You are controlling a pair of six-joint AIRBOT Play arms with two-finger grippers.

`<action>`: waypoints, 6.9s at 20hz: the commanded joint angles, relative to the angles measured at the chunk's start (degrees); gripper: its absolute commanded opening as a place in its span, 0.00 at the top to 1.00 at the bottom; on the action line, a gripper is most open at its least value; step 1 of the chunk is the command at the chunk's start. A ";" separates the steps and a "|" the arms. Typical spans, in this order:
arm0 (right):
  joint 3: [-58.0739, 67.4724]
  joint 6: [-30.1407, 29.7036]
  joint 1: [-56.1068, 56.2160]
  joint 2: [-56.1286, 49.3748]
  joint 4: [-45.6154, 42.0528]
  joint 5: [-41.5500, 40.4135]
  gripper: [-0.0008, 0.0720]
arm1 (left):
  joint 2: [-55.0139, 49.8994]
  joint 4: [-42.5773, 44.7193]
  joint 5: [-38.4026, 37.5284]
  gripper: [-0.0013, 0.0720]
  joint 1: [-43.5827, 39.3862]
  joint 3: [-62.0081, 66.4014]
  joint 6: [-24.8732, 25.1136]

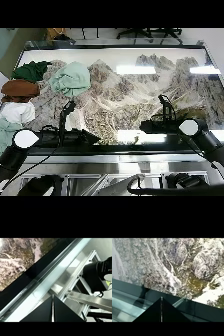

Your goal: Fold the shirts.

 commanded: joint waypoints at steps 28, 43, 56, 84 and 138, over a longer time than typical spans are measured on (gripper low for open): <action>-0.13 0.02 0.04 -1.51 0.35 -3.93 0.96 | 0.00 0.68 18.78 0.96 1.36 0.17 -1.46; -0.13 0.04 -0.02 -10.38 -4.31 -13.09 0.48 | -52.46 8.70 20.98 0.03 46.18 38.88 5.05; -0.13 4.57 -0.02 -14.58 -4.07 -13.84 0.57 | -80.50 8.61 5.01 0.96 36.37 74.05 3.54; 9.03 -5.25 -10.97 -13.88 -4.04 9.27 0.44 | -34.71 -4.68 -6.86 0.02 -0.17 24.44 -3.43; 27.39 -42.27 -46.23 0.15 52.68 15.43 0.96 | -0.59 7.43 -3.34 0.97 34.51 37.99 -0.57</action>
